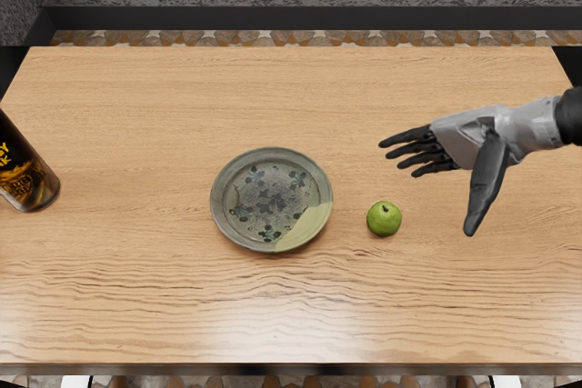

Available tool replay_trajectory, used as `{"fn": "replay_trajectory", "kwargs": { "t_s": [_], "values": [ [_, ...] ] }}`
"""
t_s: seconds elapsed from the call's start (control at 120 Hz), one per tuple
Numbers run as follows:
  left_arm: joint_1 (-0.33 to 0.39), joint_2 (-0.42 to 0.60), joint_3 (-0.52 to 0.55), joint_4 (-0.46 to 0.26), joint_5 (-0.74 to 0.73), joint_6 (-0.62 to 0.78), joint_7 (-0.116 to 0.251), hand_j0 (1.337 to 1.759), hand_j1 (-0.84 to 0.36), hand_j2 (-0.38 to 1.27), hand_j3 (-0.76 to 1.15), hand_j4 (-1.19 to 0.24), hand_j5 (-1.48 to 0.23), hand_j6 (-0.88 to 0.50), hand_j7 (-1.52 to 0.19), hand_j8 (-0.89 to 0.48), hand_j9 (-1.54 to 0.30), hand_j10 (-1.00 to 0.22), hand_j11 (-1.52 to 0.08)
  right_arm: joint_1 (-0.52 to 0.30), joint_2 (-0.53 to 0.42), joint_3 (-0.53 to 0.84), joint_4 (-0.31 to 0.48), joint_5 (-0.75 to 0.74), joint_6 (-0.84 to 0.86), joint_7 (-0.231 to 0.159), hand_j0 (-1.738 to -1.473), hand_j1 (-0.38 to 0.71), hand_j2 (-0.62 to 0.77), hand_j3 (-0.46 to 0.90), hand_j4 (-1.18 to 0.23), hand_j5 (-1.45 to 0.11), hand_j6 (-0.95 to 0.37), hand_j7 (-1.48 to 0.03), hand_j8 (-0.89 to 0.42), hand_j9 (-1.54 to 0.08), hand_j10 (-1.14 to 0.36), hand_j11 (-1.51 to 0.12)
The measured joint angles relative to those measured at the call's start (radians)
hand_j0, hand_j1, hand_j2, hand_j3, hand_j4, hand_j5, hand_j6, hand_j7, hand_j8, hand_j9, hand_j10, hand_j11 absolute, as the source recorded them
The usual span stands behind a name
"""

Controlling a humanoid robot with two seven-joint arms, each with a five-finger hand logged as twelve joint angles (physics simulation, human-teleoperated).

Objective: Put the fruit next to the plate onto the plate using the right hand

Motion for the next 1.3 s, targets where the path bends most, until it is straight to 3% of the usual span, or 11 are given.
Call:
{"fn": "replay_trajectory", "kwargs": {
  "t_s": [0.208,0.542,0.967,1.3],
  "values": [
    [0.004,0.000,-0.003,0.000,0.000,0.000,0.000,1.658,0.35,0.00,0.00,0.00,0.00,0.00,0.00,0.00,0.00,0.00,0.00,0.034,0.002,-0.031,0.070,-0.095,-0.017,0.000,-1.658,-0.31,-0.01,0.00,-0.04,-0.05,-0.04,-0.05,-0.04,-0.05,-0.04,-0.05],
    [0.004,0.000,-0.004,0.000,0.000,0.000,0.000,1.658,0.35,0.00,0.00,0.00,0.00,0.00,0.00,0.00,0.00,0.00,0.00,0.050,0.001,-0.092,0.193,-0.359,-0.293,0.000,-1.658,-0.34,0.00,0.00,-0.01,-0.01,-0.01,-0.01,-0.01,-0.01,-0.01,-0.01],
    [0.002,0.000,-0.001,0.001,0.000,0.000,0.000,1.658,0.35,0.00,0.00,0.00,0.00,0.00,0.00,0.00,0.00,0.00,0.00,0.042,0.133,-0.272,0.210,-0.550,-0.675,0.000,-1.658,-0.28,-0.01,0.00,-0.07,-0.08,-0.07,-0.08,-0.07,-0.08,-0.07,-0.08],
    [0.002,0.000,-0.001,0.001,0.000,0.000,0.000,1.658,0.35,0.00,0.00,0.00,0.00,0.00,0.00,0.00,0.00,0.00,0.00,0.001,0.203,-0.361,0.210,-0.639,-0.829,0.000,-1.658,-0.26,-0.01,0.00,-0.08,-0.10,-0.08,-0.10,-0.08,-0.10,-0.08,-0.10]
  ]
}}
